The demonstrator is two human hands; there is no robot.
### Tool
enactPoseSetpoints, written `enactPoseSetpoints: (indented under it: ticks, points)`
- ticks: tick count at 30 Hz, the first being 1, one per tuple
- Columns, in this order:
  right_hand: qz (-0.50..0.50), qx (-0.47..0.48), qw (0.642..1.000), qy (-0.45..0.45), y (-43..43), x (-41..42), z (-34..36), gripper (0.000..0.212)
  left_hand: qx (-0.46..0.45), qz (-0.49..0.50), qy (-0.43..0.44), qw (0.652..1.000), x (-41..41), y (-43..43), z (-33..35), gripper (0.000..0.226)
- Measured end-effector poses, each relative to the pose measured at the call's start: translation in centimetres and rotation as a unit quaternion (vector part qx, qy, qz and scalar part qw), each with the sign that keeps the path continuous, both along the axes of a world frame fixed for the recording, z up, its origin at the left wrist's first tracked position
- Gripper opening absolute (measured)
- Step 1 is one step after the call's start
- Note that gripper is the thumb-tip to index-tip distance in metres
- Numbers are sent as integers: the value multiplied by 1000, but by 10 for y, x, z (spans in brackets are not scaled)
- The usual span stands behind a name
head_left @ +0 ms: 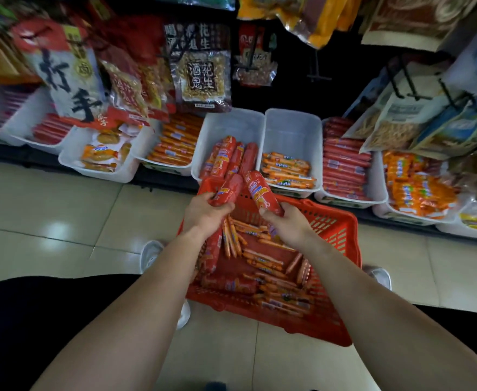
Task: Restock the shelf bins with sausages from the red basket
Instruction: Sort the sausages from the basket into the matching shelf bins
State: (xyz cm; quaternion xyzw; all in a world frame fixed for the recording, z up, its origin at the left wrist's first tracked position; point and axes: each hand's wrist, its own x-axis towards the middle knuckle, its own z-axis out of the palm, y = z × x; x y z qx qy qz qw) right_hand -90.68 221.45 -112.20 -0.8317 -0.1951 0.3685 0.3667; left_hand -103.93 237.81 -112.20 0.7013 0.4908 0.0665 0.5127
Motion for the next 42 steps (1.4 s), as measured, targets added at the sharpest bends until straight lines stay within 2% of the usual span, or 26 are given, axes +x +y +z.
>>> enactPoseSetpoints:
  ticks: [2,6,11,14,16,20,24,29,32,36,38,42]
  points:
    - [-6,-3,1000,-4,18,2,-7,35,-2,15,-1,1000,2,8,-10,50]
    - [-21,-33,999,-4,64,21,-28,40,-12,53,-24,998,6,26,-29,36]
    - [-71,-61,996,-11,138,53,-38,41,-38,91,-53,994,5,51,-47,9]
    - [-101,-92,990,-38,173,68,-43,60,-45,116,-65,990,5,59,-46,11]
    - [-104,-106,988,-48,187,74,-43,64,-54,137,-81,986,7,62,-47,17]
    - [-47,-147,982,-112,192,74,-44,58,-24,139,-88,986,11,73,-46,20]
    - [47,-177,972,-149,171,62,-43,29,11,108,-76,991,20,96,-46,40]
    - [65,-149,973,-163,147,58,-52,21,53,47,-41,997,58,124,-45,44]
    - [72,-129,976,-158,142,56,-61,23,60,1,-19,998,88,140,-50,50]
    - [71,-115,978,-159,140,57,-74,23,62,5,-3,998,120,154,-63,63]
    - [64,-107,980,-157,139,59,-78,22,84,1,18,996,129,156,-71,62]
    - [67,-96,980,-158,135,62,-78,22,131,-25,73,988,124,151,-78,44]
